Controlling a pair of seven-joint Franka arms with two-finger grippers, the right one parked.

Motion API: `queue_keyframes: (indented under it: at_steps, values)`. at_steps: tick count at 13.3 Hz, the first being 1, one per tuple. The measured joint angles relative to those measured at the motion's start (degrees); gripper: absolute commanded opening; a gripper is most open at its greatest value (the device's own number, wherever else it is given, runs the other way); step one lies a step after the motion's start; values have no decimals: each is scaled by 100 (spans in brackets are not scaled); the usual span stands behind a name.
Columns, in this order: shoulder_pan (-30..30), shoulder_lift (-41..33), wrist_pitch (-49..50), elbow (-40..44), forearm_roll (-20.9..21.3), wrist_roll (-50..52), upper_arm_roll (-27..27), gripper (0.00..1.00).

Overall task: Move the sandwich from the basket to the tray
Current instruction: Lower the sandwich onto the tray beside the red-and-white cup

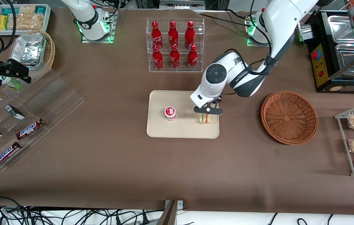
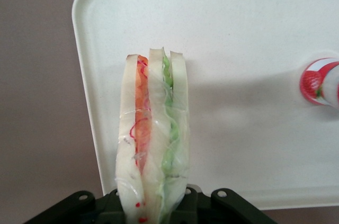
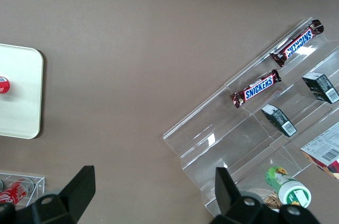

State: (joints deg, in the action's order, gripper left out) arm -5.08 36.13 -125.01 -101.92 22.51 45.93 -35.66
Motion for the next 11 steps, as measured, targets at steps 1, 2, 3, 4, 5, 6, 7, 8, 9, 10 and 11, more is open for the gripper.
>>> queue_keyframes:
  at_steps: [1,2,3,4,5,6,7,8,9,10,11]
  values:
    - [-46,89,-97,1,128,137,0,17]
    - [-89,171,-179,2,255,278,2,18]
    - [-125,241,-224,2,365,386,3,22]
    - [-152,294,-237,3,438,459,4,27]
    - [-168,322,-244,4,454,476,5,32]
    - [-178,336,-246,5,455,477,5,37]
    - [-187,347,-246,5,456,478,5,49]
    - [-200,358,-247,5,456,482,14,67]
    - [-213,367,-247,5,456,482,27,99]
    - [-226,376,-247,6,456,509,39,100]
    - [-238,383,-247,9,469,564,50,100]
